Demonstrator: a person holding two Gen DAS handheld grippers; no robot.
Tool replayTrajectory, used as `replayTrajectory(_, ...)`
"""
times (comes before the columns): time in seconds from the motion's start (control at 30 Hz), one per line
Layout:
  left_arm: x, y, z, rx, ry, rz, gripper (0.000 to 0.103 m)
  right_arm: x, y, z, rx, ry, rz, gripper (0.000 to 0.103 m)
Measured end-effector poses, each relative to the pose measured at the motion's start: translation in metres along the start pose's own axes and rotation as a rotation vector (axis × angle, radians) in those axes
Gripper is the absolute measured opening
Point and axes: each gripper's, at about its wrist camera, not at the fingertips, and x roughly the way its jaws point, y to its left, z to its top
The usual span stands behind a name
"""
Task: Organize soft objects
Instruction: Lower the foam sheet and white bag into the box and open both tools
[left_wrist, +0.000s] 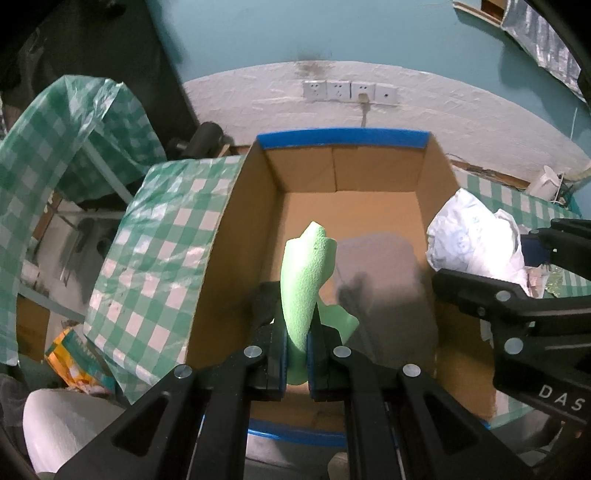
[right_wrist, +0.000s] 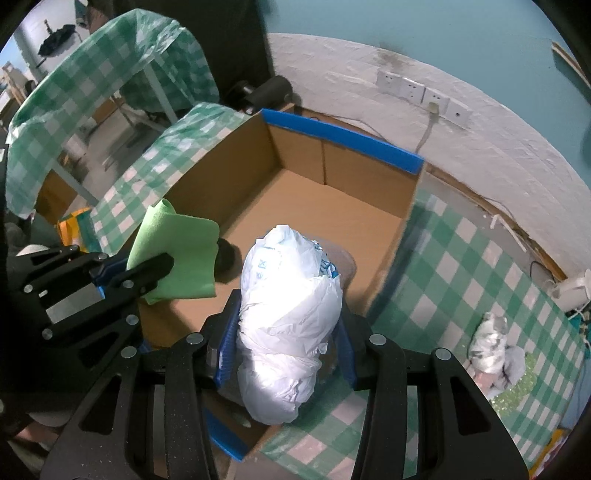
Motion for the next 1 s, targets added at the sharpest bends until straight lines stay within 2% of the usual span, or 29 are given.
replayTrajectory(0.1, 0.005, 0.005, -0.002, -0.003, 0.013, 0.004, 0.009, 0.005, 0.003, 0.002, -0.007, 0.006, 0.005, 0.047)
replayTrajectory(0.2, 0.009, 0.008, -0.003, -0.008, 0.025, 0.020, 0.021, 0.007, 0.003, 0.004, 0.000, 0.000, -0.003, 0.050)
replayTrajectory(0.23, 0.011, 0.009, -0.003, -0.013, 0.035, 0.026, 0.028, 0.007, 0.003, 0.005, 0.004, -0.005, -0.006, 0.051)
replayTrajectory(0.27, 0.013, 0.010, -0.003, -0.017, 0.040, 0.031, 0.032, 0.007, 0.003, 0.006, 0.008, -0.011, -0.008, 0.057)
replayTrajectory(0.3, 0.014, 0.011, -0.004, -0.019, 0.041, 0.038, 0.041, 0.006, 0.003, 0.007, 0.013, -0.019, -0.015, 0.066)
replayTrajectory(0.33, 0.015, 0.012, -0.003, -0.019, 0.043, 0.045, 0.048, 0.005, 0.002, 0.007, 0.015, -0.026, -0.023, 0.070)
replayTrajectory(0.4, 0.015, 0.011, -0.002, -0.015, 0.036, 0.061, 0.055, 0.003, 0.001, 0.007, 0.014, -0.036, -0.039, 0.075)
replayTrajectory(0.47, 0.014, 0.011, -0.001, -0.014, 0.028, 0.073, 0.056, 0.003, -0.001, 0.006, 0.017, -0.035, -0.043, 0.075)
replayTrajectory(0.53, 0.012, 0.011, 0.000, -0.014, 0.020, 0.078, 0.061, 0.002, -0.005, 0.005, 0.025, -0.036, -0.048, 0.075)
replayTrajectory(1.0, 0.002, -0.010, 0.007, 0.020, -0.005, 0.058, 0.062, -0.016, -0.040, -0.012, 0.101, -0.054, -0.087, 0.076)
